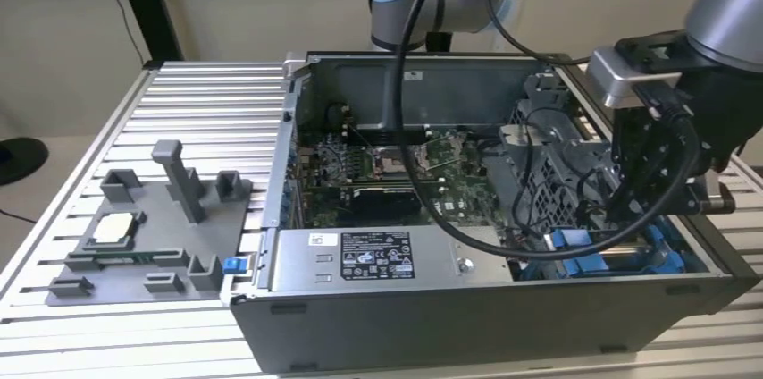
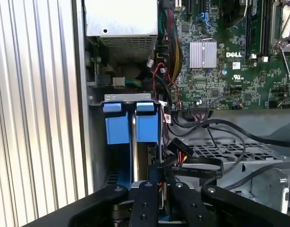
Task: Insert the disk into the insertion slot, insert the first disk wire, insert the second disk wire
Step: 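Insert the second disk wire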
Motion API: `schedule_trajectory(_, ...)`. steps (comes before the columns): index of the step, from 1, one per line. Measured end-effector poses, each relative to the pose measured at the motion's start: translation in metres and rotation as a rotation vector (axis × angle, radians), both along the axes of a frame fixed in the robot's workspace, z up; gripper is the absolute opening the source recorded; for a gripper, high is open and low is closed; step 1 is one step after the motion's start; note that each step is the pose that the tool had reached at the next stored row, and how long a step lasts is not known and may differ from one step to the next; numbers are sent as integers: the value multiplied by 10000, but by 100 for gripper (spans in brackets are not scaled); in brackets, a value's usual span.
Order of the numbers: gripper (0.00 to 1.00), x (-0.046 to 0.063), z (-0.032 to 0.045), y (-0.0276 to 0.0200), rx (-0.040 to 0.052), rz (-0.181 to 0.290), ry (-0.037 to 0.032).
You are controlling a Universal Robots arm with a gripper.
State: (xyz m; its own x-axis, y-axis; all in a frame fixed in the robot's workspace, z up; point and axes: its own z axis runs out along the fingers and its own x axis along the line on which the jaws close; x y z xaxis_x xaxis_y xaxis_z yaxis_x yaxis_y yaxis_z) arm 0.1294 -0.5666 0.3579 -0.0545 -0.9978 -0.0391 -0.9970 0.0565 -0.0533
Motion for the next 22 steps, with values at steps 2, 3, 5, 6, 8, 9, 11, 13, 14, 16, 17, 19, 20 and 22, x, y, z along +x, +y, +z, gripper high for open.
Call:
schedule_trajectory(2,0,-5,-2,0,0,0,-41)
schedule_trajectory(3,0,-5,-2,0,0,1,-42)
schedule_trajectory(5,0,-6,-2,0,2,0,-43)
schedule_trajectory(6,0,-6,-2,0,2,1,-43)
schedule_trajectory(8,0,-5,-3,0,1,-1,-43)
schedule_trajectory(9,0,-3,-4,0,1,0,-43)
schedule_trajectory(11,0,2,-7,-1,2,0,-43)
schedule_trajectory(13,0,6,-12,-1,2,0,-43)
schedule_trajectory(14,0,8,-14,-1,3,0,-43)
schedule_trajectory(16,0,15,-20,-3,6,1,-43)
schedule_trajectory(17,0,19,-22,-4,5,1,-43)
schedule_trajectory(19,0,25,-25,-8,5,0,-43)
schedule_trajectory(20,0,26,-26,-9,5,0,-43)
schedule_trajectory(22,0,27,-32,-12,4,-1,-43)
